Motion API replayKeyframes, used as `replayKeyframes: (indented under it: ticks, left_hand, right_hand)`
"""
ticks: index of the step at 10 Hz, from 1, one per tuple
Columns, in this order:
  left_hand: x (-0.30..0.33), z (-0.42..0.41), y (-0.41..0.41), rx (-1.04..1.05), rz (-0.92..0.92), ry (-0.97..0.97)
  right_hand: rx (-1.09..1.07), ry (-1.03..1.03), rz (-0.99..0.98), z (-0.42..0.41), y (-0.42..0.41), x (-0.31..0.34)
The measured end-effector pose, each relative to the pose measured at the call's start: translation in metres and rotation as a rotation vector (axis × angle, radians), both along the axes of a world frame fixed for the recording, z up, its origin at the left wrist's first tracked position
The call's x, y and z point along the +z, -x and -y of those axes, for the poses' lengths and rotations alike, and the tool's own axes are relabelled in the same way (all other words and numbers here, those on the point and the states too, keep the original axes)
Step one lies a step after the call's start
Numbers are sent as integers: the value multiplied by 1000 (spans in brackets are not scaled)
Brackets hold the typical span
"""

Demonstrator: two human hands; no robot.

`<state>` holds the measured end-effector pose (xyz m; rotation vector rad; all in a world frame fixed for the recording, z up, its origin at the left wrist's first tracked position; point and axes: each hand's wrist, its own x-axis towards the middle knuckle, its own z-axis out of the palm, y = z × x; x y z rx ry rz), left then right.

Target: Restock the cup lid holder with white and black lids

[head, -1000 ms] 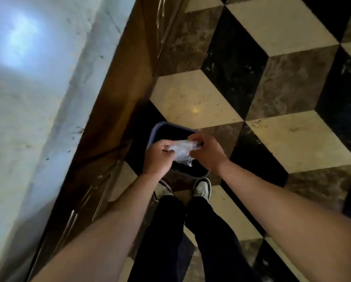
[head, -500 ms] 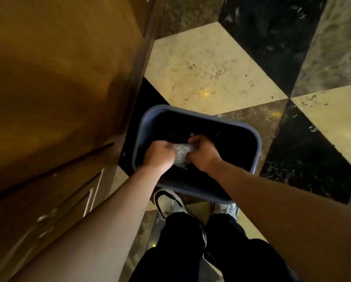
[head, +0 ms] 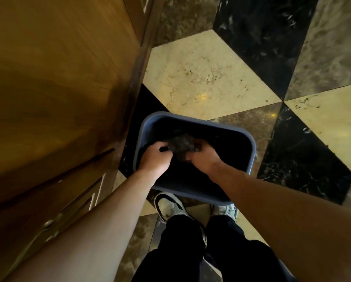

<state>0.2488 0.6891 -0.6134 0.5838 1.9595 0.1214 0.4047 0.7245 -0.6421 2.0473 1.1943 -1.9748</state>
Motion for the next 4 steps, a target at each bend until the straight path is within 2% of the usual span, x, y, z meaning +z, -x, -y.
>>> replayKeyframes:
  ticks: [2, 3, 4]
  left_hand:
    - [62, -15, -2, -100, -6, 5]
    - [96, -23, -4, -144, -18, -10]
    - [154, -32, -8, -237, -59, 6]
  right_hand:
    - [85, 34, 21, -13, -3, 58]
    - [196, 7, 34, -22, -7, 91]
    - [356, -29, 71, -32, -15, 152]
